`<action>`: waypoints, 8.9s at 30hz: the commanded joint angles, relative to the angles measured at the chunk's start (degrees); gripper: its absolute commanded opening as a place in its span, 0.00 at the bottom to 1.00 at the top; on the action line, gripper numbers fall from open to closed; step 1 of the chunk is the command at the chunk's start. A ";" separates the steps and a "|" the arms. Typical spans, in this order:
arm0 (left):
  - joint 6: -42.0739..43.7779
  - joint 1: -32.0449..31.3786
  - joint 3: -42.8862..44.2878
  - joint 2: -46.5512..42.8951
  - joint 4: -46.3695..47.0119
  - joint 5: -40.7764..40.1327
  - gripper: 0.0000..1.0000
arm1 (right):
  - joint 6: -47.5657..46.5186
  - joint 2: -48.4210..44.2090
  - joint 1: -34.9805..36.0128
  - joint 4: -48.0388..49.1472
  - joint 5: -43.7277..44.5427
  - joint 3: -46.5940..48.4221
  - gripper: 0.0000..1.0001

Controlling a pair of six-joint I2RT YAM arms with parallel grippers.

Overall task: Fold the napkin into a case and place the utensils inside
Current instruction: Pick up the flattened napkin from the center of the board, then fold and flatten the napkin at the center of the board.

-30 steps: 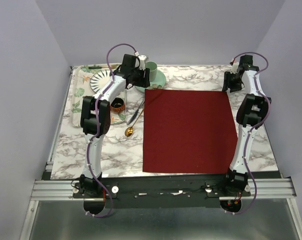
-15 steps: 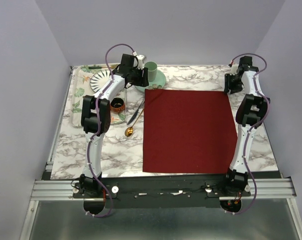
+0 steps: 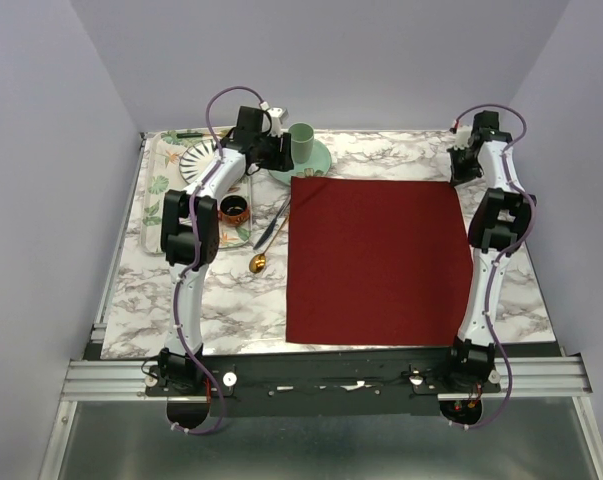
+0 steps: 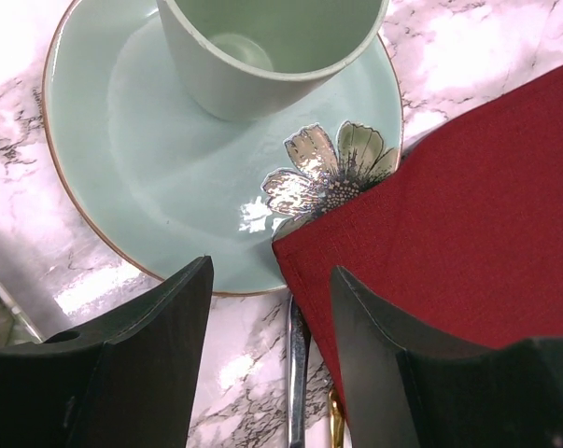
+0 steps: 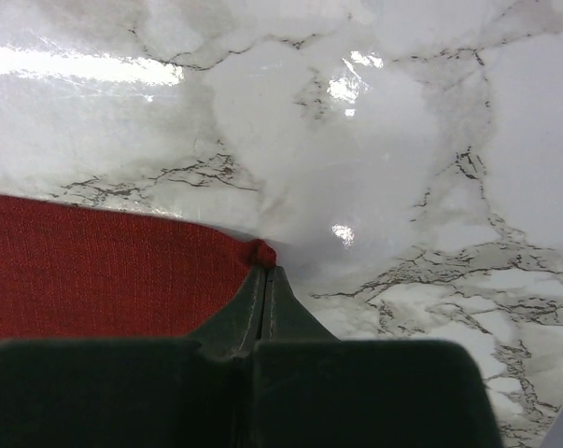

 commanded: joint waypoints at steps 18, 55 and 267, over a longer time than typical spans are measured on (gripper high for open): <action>9.27 -2.15 8.66 7.45 -8.06 2.19 0.63 | -2.04 -10.87 0.48 8.03 -3.24 -16.92 0.00; 5.84 -2.24 1.12 -2.89 -3.59 12.20 0.00 | 0.33 -25.27 0.39 4.08 -10.62 -22.10 0.01; 25.44 -25.53 -43.81 -34.91 -23.62 8.69 0.00 | -38.60 -63.78 -25.45 -6.91 -7.37 -78.62 0.01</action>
